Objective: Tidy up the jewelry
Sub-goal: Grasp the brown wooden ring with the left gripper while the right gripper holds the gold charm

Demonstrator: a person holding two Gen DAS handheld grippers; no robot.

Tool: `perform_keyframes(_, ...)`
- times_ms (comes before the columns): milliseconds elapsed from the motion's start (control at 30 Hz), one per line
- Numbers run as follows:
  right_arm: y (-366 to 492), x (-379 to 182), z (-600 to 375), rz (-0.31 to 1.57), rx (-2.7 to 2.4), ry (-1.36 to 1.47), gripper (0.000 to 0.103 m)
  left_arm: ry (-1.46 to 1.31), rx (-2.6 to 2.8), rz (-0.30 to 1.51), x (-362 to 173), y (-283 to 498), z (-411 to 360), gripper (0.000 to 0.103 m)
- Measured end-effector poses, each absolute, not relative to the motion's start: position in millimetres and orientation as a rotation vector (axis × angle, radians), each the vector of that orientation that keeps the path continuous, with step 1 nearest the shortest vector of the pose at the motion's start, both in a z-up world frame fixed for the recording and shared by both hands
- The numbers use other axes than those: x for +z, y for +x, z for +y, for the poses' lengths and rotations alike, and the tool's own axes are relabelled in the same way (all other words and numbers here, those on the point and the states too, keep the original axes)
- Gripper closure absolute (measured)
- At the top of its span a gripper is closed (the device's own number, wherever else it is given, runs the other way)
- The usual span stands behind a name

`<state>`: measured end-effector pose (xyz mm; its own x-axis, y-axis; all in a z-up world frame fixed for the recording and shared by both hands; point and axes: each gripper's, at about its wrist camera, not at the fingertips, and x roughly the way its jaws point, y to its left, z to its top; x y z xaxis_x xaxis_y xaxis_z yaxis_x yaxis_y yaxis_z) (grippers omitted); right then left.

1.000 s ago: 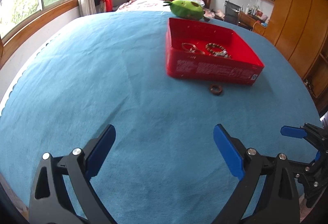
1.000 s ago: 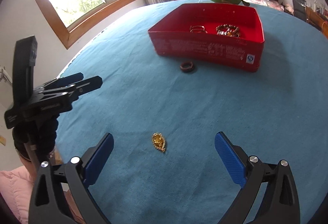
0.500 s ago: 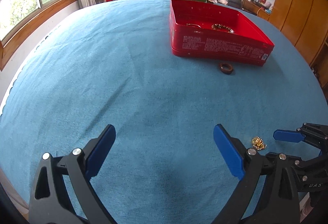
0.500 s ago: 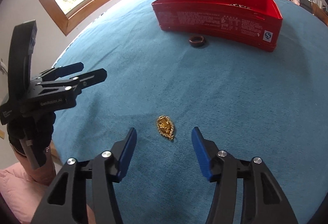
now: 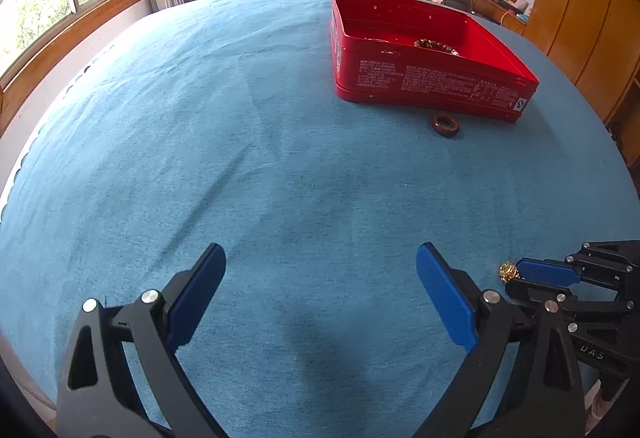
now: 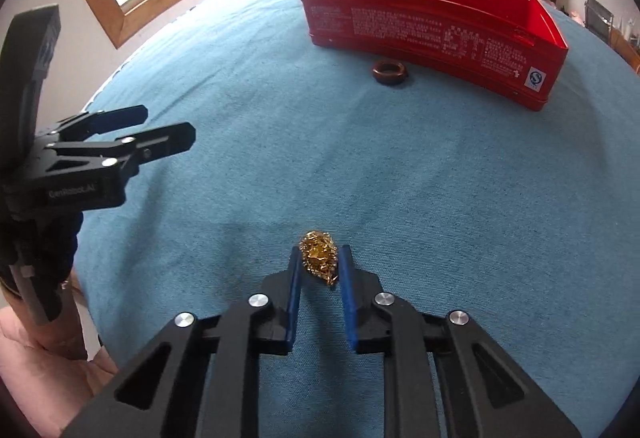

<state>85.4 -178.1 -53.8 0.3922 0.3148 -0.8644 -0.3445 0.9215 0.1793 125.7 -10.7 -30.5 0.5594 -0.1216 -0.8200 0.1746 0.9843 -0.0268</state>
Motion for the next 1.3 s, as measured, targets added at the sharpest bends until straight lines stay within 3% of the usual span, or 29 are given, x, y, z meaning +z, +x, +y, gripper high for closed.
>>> perform_keyframes(333,87.2,-51.0,-180.2,1.090,0.410,-0.028,0.086,0.062,-0.198,0.973,-30.7,127.4,-19.9,0.008)
perform_keyframes(400,89.7,-47.2,-189.0,1.080,0.395,-0.004,0.103,0.065,-0.204,0.970,-29.4,129.1,-23.1,0.008)
perform_keyframes(600,100.8,-42.7,-221.9,1.070,0.339,0.066,0.103,0.091,-0.225,0.991,-28.1,145.4,-45.8,0.008)
perform_keyframes(733,99.1,-43.6,-216.5,1.074,0.384,0.082,0.094,0.080,-0.238,1.000,-25.7,155.4,-55.6,0.008)
perform_keyframes(867,99.2,-45.4,-196.0,1.084,0.428,0.053,0.077,0.054,-0.232,0.995,-23.2,157.3,-53.0,0.008)
perform_keyframes(933,100.1,-49.1,-185.1,1.093,0.437,0.027,0.075,0.052,-0.222,0.993,-23.8,157.0,-50.1,0.008)
perform_keyframes(1033,100.2,-56.5,-170.4,1.087,0.404,-0.060,0.075,0.045,-0.211,1.002,-26.9,156.8,-44.1,0.008)
perform_keyframes(1133,98.2,-55.8,-165.8,1.073,0.375,-0.099,0.084,0.041,-0.205,1.012,-29.9,158.5,-40.8,0.008)
perform_keyframes(1300,101.5,-51.6,-179.4,1.073,0.373,-0.052,0.084,0.051,-0.219,1.022,-32.8,161.7,-47.9,0.008)
